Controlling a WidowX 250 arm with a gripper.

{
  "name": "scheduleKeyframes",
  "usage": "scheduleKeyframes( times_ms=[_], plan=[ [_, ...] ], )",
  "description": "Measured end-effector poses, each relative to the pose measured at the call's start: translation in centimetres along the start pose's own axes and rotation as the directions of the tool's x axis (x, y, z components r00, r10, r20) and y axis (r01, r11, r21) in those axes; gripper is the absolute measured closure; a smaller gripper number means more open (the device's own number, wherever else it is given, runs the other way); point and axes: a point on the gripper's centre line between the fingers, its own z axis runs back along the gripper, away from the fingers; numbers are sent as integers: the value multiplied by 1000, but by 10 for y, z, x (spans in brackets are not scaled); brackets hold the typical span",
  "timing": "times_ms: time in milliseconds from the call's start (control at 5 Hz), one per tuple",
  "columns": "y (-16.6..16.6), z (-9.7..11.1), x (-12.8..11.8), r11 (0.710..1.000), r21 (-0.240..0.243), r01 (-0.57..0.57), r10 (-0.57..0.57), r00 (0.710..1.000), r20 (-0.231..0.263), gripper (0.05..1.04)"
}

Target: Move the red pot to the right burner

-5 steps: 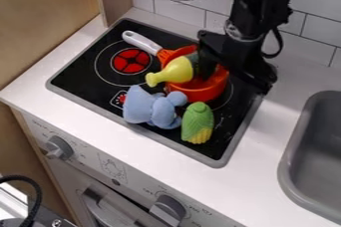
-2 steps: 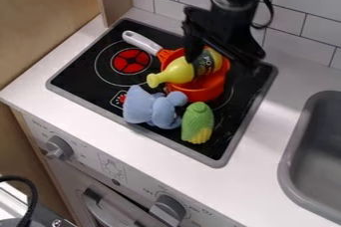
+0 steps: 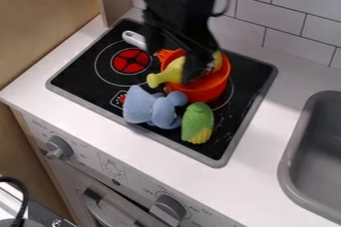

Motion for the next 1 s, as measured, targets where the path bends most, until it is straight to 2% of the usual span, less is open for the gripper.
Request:
scheduleKeyframes(
  times_ms=[200, 400, 600, 800, 1000],
  plan=[
    [16, 2, -11, 1000, 12, 22, -22, 1000, -2, 86],
    [31, -5, -24, 998, 24, 49, -49, 998, -25, 86],
    [49, -8, -29, 998, 23, 62, -61, 998, -19, 86],
    [66, -7, -28, 997, 9, 76, -76, 997, 0, 86],
    [74, -12, -22, 998, -28, 49, -51, 997, -51, 86]
  ],
)
